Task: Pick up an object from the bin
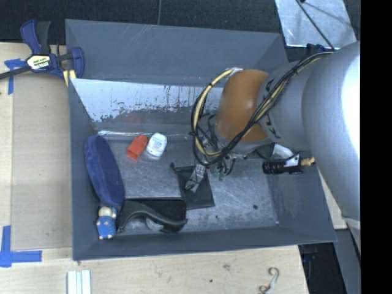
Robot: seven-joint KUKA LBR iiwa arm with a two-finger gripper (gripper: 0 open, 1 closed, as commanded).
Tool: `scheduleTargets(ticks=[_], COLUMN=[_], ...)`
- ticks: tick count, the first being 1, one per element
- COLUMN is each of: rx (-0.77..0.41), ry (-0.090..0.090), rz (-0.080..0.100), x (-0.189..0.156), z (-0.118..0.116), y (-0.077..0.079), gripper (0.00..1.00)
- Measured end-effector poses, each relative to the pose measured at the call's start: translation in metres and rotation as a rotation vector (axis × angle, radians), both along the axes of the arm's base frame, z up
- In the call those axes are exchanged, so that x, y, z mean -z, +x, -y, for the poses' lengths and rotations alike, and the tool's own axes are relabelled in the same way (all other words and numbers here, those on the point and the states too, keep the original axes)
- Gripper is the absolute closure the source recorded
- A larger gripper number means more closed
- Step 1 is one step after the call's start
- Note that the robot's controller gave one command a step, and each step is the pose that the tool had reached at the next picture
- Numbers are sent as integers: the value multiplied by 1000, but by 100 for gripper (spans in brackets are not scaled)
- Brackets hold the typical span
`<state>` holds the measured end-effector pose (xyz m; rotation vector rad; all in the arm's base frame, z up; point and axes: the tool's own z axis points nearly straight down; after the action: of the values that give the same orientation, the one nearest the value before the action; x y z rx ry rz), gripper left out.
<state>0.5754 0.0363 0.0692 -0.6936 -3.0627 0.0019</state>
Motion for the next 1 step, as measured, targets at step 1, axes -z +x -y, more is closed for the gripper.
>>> scheduleTargets(ticks=[1], rx=[-1], ry=[0], rz=[1], x=[0], z=[0], y=[0], gripper=[0])
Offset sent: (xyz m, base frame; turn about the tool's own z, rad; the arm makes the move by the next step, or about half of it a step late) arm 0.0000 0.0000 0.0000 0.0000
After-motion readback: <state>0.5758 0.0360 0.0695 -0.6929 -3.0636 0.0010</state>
